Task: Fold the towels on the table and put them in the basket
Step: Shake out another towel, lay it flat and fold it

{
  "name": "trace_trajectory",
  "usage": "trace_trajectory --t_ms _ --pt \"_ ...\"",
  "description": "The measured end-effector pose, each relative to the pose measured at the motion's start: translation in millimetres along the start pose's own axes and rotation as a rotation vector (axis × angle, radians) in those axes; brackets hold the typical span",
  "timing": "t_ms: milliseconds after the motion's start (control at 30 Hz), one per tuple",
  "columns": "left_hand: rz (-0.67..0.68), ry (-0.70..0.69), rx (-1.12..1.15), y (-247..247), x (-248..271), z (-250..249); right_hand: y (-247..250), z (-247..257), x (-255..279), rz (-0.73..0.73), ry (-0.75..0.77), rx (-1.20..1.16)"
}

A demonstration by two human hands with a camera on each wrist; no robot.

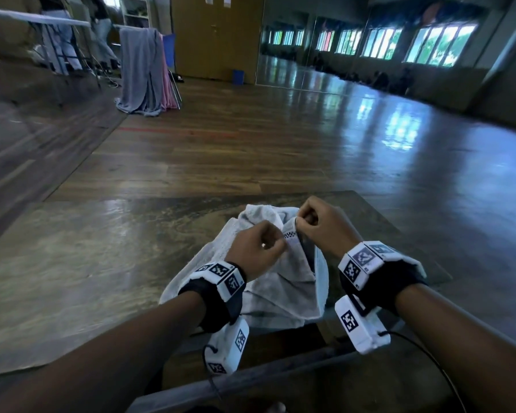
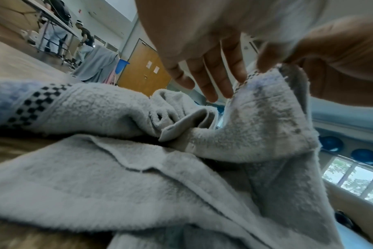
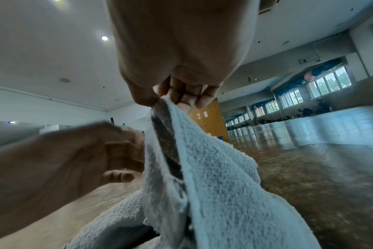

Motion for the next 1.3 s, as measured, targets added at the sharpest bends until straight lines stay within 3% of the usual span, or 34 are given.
trace_trajectory --t_ms 100,333,467,667,833,967,1067,1167,1233,1300 --pt "0.028 0.009 0.007 -3.3 0.4 -2.7 -2.1 5.3 -4.2 0.035 0.012 0.007" --pt "-0.076 0.071 0.031 14.2 -3.3 -2.5 -0.2 18.7 -1.2 0.09 0.0 0.084" --pt "-0.084 -0.003 0.064 33.1 -1.9 -24.8 14.4 33.3 -0.5 0.163 0.053 0.16" --pt "0.113 -0.173 -0.11 46.7 -9.1 -82.1 26.1 56.8 -7.7 0.362 0.142 0.414" --pt "0.136 -0.175 -0.35 40.7 -11.6 -84.6 48.6 69.3 -15.7 0.231 0.165 0.322" --pt "0.11 -0.298 -0.28 56.1 -17.7 -84.7 60.7 63.3 -19.6 0.15 0.164 0.281" --pt "0.128 -0.228 -0.231 73.6 -27.9 -68.9 72.9 45.0 -17.7 0.09 0.105 0.278" --pt "0.184 -0.118 -0.053 78.7 -32.5 -54.4 76.5 20.8 -10.1 0.039 -0.115 0.286" --pt "0.159 -0.124 -0.006 76.6 -29.8 -54.9 55.2 18.2 -3.0 0.123 -0.181 0.3" --pt "0.174 -0.153 0.008 68.6 -26.6 -59.3 23.7 23.0 3.1 0.241 -0.147 0.3"
Point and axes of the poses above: each hand's wrist, its own x-axis away from the middle knuckle, its own y-axis out of the back of the hand, z = x × y, the point moved 8 cm from there along -x, towards the middle knuckle, and after that the axes turned 10 degrees about y, right-handed, at the moved point
